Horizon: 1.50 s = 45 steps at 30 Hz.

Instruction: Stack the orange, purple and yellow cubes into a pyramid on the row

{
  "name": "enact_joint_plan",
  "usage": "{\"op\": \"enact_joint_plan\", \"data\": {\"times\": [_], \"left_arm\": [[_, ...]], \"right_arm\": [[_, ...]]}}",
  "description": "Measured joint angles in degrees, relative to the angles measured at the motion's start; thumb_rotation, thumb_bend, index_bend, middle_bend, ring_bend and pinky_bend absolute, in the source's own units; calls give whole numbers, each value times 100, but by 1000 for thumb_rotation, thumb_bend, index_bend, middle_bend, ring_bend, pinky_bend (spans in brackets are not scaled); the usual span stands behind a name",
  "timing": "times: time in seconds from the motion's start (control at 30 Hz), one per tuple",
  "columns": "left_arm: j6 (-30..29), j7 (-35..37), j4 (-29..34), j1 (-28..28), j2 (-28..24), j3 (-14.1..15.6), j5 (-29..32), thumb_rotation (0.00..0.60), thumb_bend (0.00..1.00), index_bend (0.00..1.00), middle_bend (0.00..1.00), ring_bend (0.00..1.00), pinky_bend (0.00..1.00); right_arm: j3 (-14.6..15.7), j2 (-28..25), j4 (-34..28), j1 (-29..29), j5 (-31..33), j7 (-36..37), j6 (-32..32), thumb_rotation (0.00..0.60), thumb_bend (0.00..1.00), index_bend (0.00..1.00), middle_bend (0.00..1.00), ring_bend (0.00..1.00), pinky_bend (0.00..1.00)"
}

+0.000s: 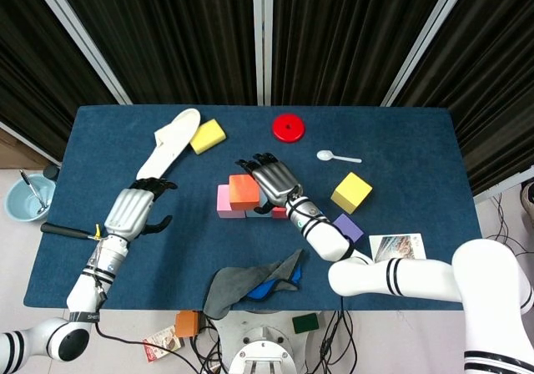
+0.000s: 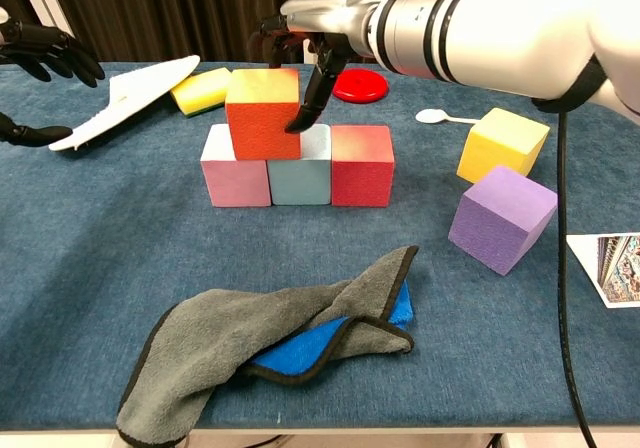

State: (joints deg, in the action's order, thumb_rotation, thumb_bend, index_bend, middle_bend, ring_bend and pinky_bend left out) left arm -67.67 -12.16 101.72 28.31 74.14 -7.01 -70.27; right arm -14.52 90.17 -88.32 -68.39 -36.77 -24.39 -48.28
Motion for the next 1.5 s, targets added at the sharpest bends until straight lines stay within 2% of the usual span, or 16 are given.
{"op": "enact_joint_plan", "data": {"times": [0.13, 0.23, 0.33, 0.53, 0.73, 0.9, 1.13, 1.43, 1.5], "left_arm": [[-1, 6, 14, -5, -46, -21, -5, 600, 277, 256, 255, 219, 217], [4, 23, 22, -13, -106, -26, -21, 600, 277, 256, 255, 219, 215], [9, 39, 44, -23, -192, -38, -28, 600, 277, 256, 255, 219, 217], [2, 55, 149, -45, -301, -85, 26, 600, 277, 256, 255, 219, 217], [46, 15, 256, -50, -343, -107, 173, 600, 277, 256, 255, 219, 216], [49, -27, 345, -61, -343, -111, 250, 600, 278, 256, 255, 219, 217], [36, -97, 415, -62, -340, -132, 337, 600, 277, 256, 255, 219, 216], [30, -131, 488, -66, -372, -144, 391, 600, 278, 256, 252, 219, 216], [32, -145, 501, -66, -384, -142, 398, 600, 277, 256, 250, 219, 216]], "right_arm": [[-5, -210, -271, 126, -127, 38, -179, 600, 33, 0, 59, 0, 37], [50, -575, -681, 369, -427, 104, -424, 600, 42, 10, 118, 0, 38], [224, -1083, -1139, 747, -964, 219, -681, 600, 82, 75, 194, 2, 60], [952, -2090, -1632, 1570, -2488, 710, -890, 600, 127, 132, 232, 7, 73], [1684, -2650, -1436, 2130, -3945, 1258, -798, 600, 111, 135, 223, 7, 74], [1935, -2595, -805, 2333, -4475, 1425, -649, 600, 59, 136, 210, 6, 73], [1991, -2212, -145, 2478, -4957, 1792, -595, 600, 62, 139, 210, 7, 74], [2046, -1829, 510, 2569, -5537, 2325, -710, 600, 148, 204, 231, 8, 74], [2055, -1731, 650, 2580, -5618, 2415, -707, 600, 165, 245, 264, 29, 77]]}}
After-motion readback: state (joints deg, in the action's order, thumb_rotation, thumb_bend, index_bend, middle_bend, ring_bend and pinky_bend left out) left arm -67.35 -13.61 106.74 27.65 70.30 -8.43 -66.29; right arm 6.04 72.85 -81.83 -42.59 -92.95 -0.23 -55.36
